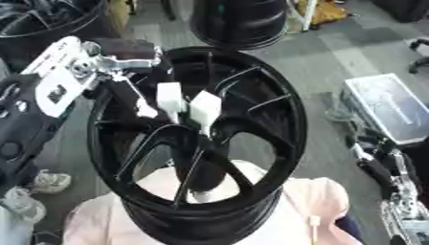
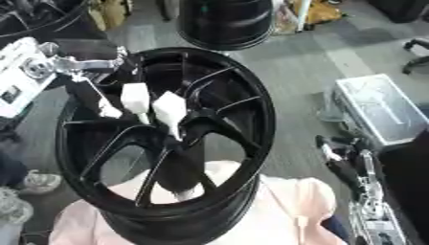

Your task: Pull the pin out of the wheel hub.

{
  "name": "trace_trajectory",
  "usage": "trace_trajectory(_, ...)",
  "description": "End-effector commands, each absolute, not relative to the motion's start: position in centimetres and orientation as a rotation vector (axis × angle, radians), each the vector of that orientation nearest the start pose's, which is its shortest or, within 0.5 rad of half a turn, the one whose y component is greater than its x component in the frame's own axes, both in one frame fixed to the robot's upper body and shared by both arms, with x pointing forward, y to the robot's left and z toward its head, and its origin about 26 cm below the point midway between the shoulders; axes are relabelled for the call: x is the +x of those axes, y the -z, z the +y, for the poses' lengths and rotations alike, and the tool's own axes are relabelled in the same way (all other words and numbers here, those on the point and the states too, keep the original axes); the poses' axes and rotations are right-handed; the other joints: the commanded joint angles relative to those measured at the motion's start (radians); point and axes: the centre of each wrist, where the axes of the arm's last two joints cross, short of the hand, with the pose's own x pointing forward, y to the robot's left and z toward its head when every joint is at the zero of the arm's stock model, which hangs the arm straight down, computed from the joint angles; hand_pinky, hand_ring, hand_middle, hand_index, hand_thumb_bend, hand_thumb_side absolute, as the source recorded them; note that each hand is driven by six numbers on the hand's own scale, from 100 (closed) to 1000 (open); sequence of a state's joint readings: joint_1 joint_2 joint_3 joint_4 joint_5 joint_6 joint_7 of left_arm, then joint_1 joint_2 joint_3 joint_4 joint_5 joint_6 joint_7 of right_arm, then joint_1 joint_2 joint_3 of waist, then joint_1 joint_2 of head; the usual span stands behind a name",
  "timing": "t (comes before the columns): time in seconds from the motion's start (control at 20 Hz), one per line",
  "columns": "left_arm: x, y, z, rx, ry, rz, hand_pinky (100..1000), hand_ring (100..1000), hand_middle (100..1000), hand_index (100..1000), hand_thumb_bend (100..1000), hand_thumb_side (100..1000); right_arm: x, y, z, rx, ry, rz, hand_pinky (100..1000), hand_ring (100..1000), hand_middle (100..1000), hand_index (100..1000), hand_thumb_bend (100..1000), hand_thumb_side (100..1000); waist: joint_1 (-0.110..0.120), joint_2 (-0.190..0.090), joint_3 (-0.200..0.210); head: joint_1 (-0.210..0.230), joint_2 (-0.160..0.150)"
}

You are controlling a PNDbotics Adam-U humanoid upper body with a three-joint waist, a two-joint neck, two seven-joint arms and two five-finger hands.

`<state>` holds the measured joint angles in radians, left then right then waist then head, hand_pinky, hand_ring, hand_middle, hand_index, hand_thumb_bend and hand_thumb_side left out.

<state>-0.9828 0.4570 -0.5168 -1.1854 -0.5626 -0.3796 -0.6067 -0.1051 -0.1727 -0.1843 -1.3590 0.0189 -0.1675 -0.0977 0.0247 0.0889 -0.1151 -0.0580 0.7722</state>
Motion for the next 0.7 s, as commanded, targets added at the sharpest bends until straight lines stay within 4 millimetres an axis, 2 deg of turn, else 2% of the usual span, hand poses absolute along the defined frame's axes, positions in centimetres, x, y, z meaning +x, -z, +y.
trace_trajectory(0.05,44.6,-23.5,17.7,-0.596,-2.769,2.240,617,411,379,519,237,281,29.7,2.0,-33.6,-0.350,0.054,-1.656,654,560,687,819,428,359,-0.004,-0.011,0.001,0.002,-0.002)
trace_trajectory(0.2,44.4,-24.1,17.8,-0.583,-2.697,2.345,608,391,342,483,164,244,29.7,2.0,-33.6,-0.350,0.055,-1.655,654,560,687,819,429,359,-0.004,-0.011,0.002,0.000,-0.002)
trace_trajectory(0.4,43.9,-25.4,18.0,-0.578,-2.619,2.434,609,386,332,473,152,238,29.7,2.0,-33.6,-0.351,0.056,-1.654,654,560,687,819,431,358,-0.005,-0.011,0.003,-0.001,-0.002)
trace_trajectory(0.6,43.0,-28.3,19.4,-0.621,-2.541,2.490,615,392,337,478,161,237,29.6,2.1,-33.7,-0.356,0.060,-1.650,654,560,687,819,432,357,-0.005,-0.014,0.008,-0.004,-0.002)
trace_trajectory(0.7,42.4,-30.3,21.1,-0.667,-2.480,2.548,617,394,339,478,156,246,29.5,2.1,-33.9,-0.362,0.064,-1.647,654,560,687,819,432,357,-0.004,-0.015,0.013,-0.007,-0.002)
